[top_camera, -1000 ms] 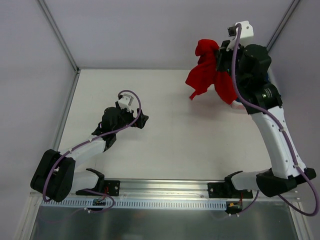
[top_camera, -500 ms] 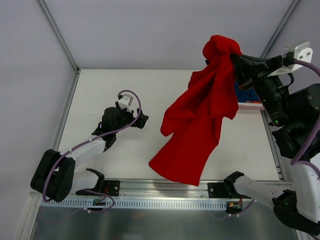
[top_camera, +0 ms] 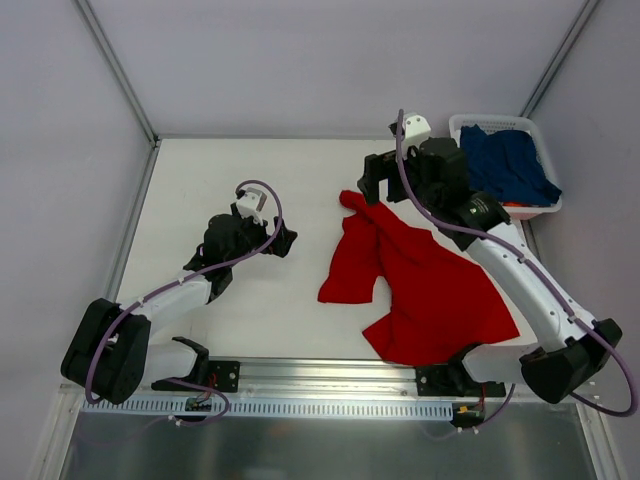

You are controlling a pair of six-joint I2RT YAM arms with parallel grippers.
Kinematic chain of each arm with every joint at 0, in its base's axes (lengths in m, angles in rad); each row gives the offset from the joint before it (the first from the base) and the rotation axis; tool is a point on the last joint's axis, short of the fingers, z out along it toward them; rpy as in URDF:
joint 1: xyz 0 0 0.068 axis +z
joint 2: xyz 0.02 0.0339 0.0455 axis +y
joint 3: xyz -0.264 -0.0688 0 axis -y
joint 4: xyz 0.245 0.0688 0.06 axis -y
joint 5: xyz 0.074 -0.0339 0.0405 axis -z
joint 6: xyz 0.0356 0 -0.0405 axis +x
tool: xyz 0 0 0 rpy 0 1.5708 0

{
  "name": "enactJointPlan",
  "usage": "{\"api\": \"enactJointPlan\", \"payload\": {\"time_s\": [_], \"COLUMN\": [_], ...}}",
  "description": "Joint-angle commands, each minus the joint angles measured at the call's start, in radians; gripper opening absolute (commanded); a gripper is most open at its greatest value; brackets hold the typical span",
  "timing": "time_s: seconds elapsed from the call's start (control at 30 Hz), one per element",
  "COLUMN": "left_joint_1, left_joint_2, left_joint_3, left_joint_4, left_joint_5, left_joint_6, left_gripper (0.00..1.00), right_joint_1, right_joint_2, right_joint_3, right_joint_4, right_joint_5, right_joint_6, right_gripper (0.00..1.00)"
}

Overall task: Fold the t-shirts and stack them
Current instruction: Move the tshirt to the center of the board, then flatten out the tshirt

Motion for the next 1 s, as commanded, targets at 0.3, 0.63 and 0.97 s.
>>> {"api": "enactJointPlan", "payload": {"time_s": [0.3, 0.63, 0.97], "left_joint_1": [-0.006, -0.009, -0.193], "left_joint_2": [0.005, 0.081, 0.176], "left_joint_3": [0.031, 0.068, 0.019], "left_joint_4": [0.029, 0.035, 0.111], "left_joint_5": [0.024, 0.105, 0.049], "left_joint_6": [-0.002, -0.096, -0.286], "left_gripper": [0.99, 0.99, 0.91], "right_joint_1": [0.011, 0.047, -0.045], "right_joint_2": [0.019, 0.088, 0.067], "right_joint_3": [-0.069, -0.252, -0.181], "right_joint_4": [0.029, 0.075, 0.078], "right_joint_5": [0.048, 0.158, 0.203], "right_joint_6": [0.083, 0.138, 0.152], "right_gripper": [0.95, 0.96, 0.97]}}
